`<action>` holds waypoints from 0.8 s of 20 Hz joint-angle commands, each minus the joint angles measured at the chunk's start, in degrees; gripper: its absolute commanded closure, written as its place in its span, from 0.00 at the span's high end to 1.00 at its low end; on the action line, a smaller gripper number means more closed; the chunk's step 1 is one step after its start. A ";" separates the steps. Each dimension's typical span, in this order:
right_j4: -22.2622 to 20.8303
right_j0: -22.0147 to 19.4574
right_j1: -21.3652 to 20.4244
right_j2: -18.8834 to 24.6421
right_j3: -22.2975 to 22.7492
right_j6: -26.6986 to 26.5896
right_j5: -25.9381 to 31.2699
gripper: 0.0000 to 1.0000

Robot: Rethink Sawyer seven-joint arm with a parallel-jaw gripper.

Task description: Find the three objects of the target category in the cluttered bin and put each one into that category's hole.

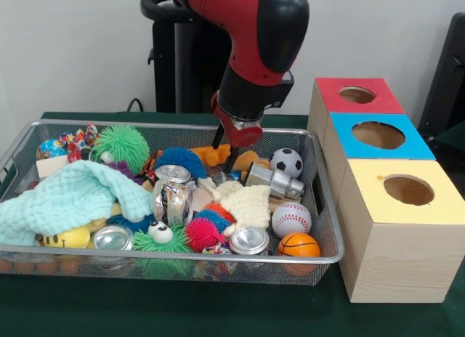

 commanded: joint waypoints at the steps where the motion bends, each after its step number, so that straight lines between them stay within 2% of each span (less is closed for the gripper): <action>1: 0.92 -2.09 -1.48 10.97 5.83 7.97 3.20 1.00; 9: -0.09 -4.12 1.43 13.35 5.09 7.68 -7.06 1.00; 13: -0.88 -4.66 2.74 13.49 3.89 7.60 -10.58 1.00; 16: -1.19 -4.49 3.23 13.00 3.25 7.42 -11.17 1.00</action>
